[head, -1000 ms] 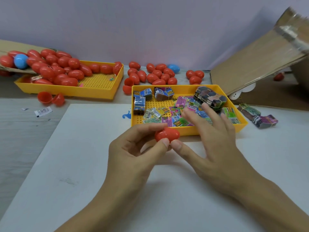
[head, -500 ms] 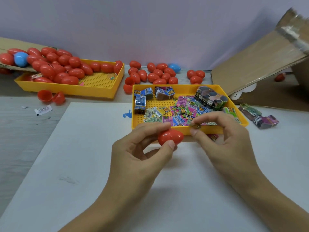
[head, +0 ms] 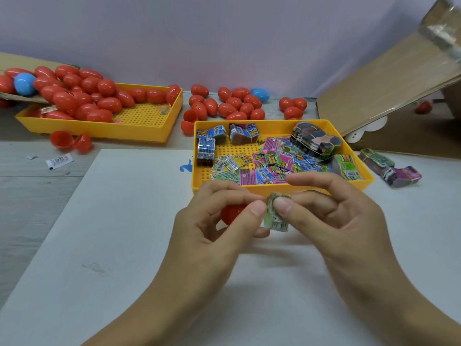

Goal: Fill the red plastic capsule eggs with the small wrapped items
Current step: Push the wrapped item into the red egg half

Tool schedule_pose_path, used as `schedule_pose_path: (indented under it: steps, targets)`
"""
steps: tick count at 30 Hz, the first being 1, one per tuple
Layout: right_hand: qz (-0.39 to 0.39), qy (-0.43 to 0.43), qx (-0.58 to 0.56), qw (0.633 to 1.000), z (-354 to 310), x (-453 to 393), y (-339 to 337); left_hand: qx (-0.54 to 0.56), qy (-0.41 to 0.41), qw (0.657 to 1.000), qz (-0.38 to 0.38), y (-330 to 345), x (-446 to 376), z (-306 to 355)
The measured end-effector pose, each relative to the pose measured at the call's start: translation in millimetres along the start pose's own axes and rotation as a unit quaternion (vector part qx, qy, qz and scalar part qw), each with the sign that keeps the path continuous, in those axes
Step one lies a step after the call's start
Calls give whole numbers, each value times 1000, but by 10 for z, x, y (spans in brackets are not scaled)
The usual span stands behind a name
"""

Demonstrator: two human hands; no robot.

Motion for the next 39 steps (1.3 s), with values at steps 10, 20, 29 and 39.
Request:
schedule_pose_path:
  steps: [10,20,29,39]
  targets:
    - [21,-48,84,995,-69,35,9,-58,43,997,19,-4,24,9]
    - [33,-68,98,992,-98,61,-2,-16,-4,1000,1,-15,-1,-15]
    - [-70,22,-53,996,14,1,65,86,-23,996,-17,-29,-17,-57]
    - [-110,41,-40,992,-15,12,113,119,-51,990,-63,35,-13,-79]
Point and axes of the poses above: each hand's wrist, its own x-axis away from the middle knuckle, its own y-axis out of the palm, z = x × y, the point moved 5 cm from there along -x, towards the middle knuckle, and after that the axes turned 8 degrees about -z, right-handed, at the moved point
